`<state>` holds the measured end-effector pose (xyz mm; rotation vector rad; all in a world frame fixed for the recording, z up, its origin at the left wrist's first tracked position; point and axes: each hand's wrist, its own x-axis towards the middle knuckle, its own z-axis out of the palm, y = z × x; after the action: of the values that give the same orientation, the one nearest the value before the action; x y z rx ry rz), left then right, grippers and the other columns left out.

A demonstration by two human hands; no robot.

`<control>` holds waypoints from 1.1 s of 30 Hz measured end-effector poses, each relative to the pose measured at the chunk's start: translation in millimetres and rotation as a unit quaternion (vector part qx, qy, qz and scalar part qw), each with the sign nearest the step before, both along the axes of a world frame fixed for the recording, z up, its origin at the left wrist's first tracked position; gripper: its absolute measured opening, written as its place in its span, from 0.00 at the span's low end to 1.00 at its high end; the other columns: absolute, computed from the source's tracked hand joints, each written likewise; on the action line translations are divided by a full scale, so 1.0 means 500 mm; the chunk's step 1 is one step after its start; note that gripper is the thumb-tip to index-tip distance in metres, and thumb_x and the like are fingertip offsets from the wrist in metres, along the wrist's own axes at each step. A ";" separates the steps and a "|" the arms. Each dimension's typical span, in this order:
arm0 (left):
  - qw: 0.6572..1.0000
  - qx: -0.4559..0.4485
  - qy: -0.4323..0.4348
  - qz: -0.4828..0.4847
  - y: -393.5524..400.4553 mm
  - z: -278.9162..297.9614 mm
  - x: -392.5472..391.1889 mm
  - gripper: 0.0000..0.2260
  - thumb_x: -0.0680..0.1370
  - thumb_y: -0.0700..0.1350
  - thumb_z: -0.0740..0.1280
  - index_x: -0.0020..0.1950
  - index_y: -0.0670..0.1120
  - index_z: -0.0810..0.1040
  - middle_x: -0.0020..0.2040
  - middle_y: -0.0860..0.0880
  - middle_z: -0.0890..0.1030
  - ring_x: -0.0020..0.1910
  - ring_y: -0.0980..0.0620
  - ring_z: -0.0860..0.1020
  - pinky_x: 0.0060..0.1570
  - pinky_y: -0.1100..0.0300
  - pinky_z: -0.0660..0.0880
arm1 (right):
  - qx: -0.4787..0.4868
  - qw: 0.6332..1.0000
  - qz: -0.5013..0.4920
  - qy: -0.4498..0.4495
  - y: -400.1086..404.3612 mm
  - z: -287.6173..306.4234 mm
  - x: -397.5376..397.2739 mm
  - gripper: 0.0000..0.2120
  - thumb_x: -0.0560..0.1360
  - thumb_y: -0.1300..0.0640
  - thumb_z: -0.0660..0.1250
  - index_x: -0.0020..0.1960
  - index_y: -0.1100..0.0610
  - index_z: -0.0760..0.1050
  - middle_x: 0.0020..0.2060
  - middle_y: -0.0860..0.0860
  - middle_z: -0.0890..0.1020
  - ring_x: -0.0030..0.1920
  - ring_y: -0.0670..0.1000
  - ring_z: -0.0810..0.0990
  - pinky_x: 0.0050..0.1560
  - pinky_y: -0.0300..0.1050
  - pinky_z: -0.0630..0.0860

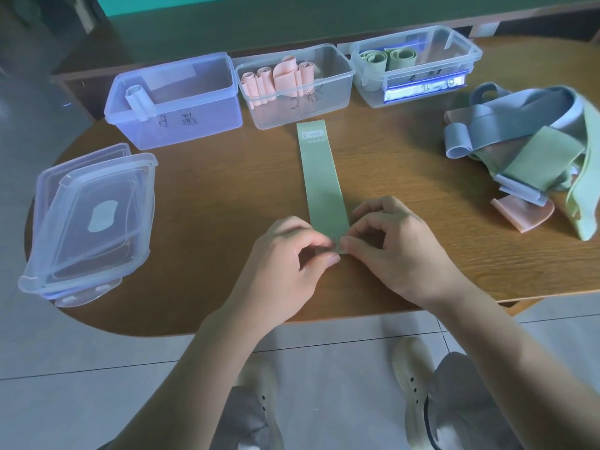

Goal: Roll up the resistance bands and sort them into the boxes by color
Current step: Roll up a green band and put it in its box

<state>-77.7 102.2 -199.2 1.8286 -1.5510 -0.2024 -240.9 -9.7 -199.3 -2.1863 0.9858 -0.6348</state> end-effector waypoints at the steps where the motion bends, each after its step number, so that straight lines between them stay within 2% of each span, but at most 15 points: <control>1: 1.000 -0.006 -0.001 0.002 -0.001 -0.001 0.001 0.04 0.75 0.45 0.76 0.49 0.48 0.86 0.46 0.54 0.80 0.44 0.59 0.75 0.44 0.68 0.72 | -0.008 1.000 -0.006 -0.009 0.000 -0.001 0.001 0.05 0.72 0.52 0.77 0.42 0.48 0.81 0.52 0.43 0.77 0.48 0.43 0.77 0.47 0.27 0.70; 4: 1.000 -0.023 -0.008 0.005 -0.006 -0.002 0.002 0.04 0.75 0.42 0.76 0.48 0.47 0.87 0.45 0.53 0.80 0.43 0.58 0.76 0.44 0.70 0.71 | -0.026 0.999 -0.009 -0.033 0.000 -0.002 0.001 0.09 0.71 0.52 0.78 0.43 0.48 0.77 0.50 0.43 0.77 0.44 0.45 0.77 0.45 0.38 0.75; 7: 1.000 -0.021 -0.001 0.009 -0.010 0.000 0.002 0.03 0.75 0.40 0.76 0.47 0.46 0.87 0.45 0.52 0.80 0.44 0.57 0.76 0.43 0.73 0.69 | -0.054 0.997 0.042 -0.044 -0.002 -0.008 -0.002 0.05 0.74 0.54 0.76 0.44 0.49 0.80 0.50 0.42 0.78 0.44 0.45 0.79 0.47 0.44 0.76; 10: 1.000 -0.003 0.019 0.014 -0.012 0.004 0.001 0.03 0.75 0.41 0.76 0.47 0.47 0.87 0.45 0.53 0.79 0.44 0.59 0.76 0.42 0.75 0.68 | -0.063 0.991 0.110 -0.043 -0.012 -0.011 -0.012 0.02 0.75 0.53 0.75 0.47 0.49 0.83 0.51 0.43 0.78 0.48 0.45 0.80 0.52 0.40 0.75; 12: 0.999 0.015 0.038 0.020 -0.014 0.007 0.000 0.03 0.76 0.41 0.75 0.47 0.48 0.87 0.45 0.54 0.78 0.46 0.61 0.75 0.42 0.75 0.68 | -0.061 0.990 0.125 -0.028 -0.021 -0.012 -0.020 0.05 0.73 0.51 0.76 0.49 0.48 0.84 0.53 0.44 0.77 0.52 0.43 0.78 0.55 0.33 0.71; 14: 0.998 0.026 0.051 0.026 -0.015 0.009 -0.002 0.03 0.76 0.42 0.75 0.48 0.49 0.87 0.46 0.55 0.78 0.47 0.61 0.75 0.42 0.74 0.69 | -0.060 0.991 0.118 -0.024 -0.024 -0.012 -0.022 0.07 0.71 0.50 0.76 0.49 0.47 0.85 0.53 0.45 0.77 0.52 0.41 0.77 0.54 0.29 0.68; 18: 0.997 0.003 0.054 0.056 -0.015 0.013 -0.001 0.03 0.73 0.44 0.77 0.43 0.52 0.86 0.44 0.57 0.78 0.44 0.61 0.76 0.40 0.73 0.70 | -0.046 0.995 0.083 -0.041 -0.020 -0.010 -0.016 0.05 0.72 0.53 0.77 0.48 0.47 0.86 0.51 0.45 0.78 0.51 0.42 0.78 0.54 0.28 0.68; 21: 0.997 -0.018 0.041 0.065 -0.018 0.007 0.000 0.05 0.73 0.42 0.77 0.41 0.49 0.83 0.41 0.54 0.78 0.42 0.55 0.76 0.38 0.68 0.72 | -0.045 0.997 0.060 -0.037 -0.019 -0.010 -0.010 0.03 0.73 0.53 0.77 0.47 0.48 0.86 0.50 0.45 0.78 0.51 0.43 0.78 0.54 0.28 0.68; 24: 0.999 -0.028 0.005 0.046 -0.020 0.000 0.001 0.03 0.75 0.41 0.76 0.42 0.47 0.83 0.41 0.53 0.79 0.42 0.56 0.76 0.40 0.69 0.71 | -0.050 0.998 0.038 -0.031 -0.017 -0.010 -0.003 0.04 0.72 0.52 0.77 0.46 0.47 0.85 0.51 0.45 0.77 0.50 0.41 0.77 0.52 0.26 0.67; 28: 0.999 -0.028 -0.011 0.037 -0.020 0.001 0.007 0.01 0.76 0.44 0.75 0.45 0.47 0.86 0.44 0.53 0.80 0.45 0.57 0.76 0.43 0.67 0.73 | -0.048 0.998 0.022 -0.023 -0.014 -0.008 0.003 0.05 0.72 0.51 0.77 0.45 0.47 0.82 0.53 0.44 0.76 0.45 0.42 0.76 0.47 0.30 0.70; 31: 0.999 -0.022 0.004 0.037 -0.016 0.005 0.012 0.06 0.73 0.46 0.78 0.48 0.48 0.87 0.44 0.53 0.80 0.44 0.60 0.77 0.41 0.73 0.71 | -0.058 0.998 0.007 -0.022 -0.015 -0.009 0.009 0.04 0.73 0.50 0.76 0.45 0.49 0.83 0.52 0.44 0.77 0.43 0.42 0.76 0.44 0.35 0.72; 33: 0.999 -0.029 -0.005 0.037 -0.019 0.003 0.015 0.06 0.73 0.45 0.78 0.49 0.47 0.88 0.44 0.52 0.81 0.43 0.58 0.77 0.41 0.73 0.72 | -0.073 0.997 -0.002 -0.031 -0.018 -0.012 0.011 0.04 0.73 0.50 0.76 0.45 0.50 0.83 0.52 0.44 0.77 0.42 0.41 0.75 0.43 0.39 0.74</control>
<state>-70.5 92.7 -197.8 1.8391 -1.4782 -0.1127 -235.1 -18.5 -205.3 -2.2761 0.9379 -0.7933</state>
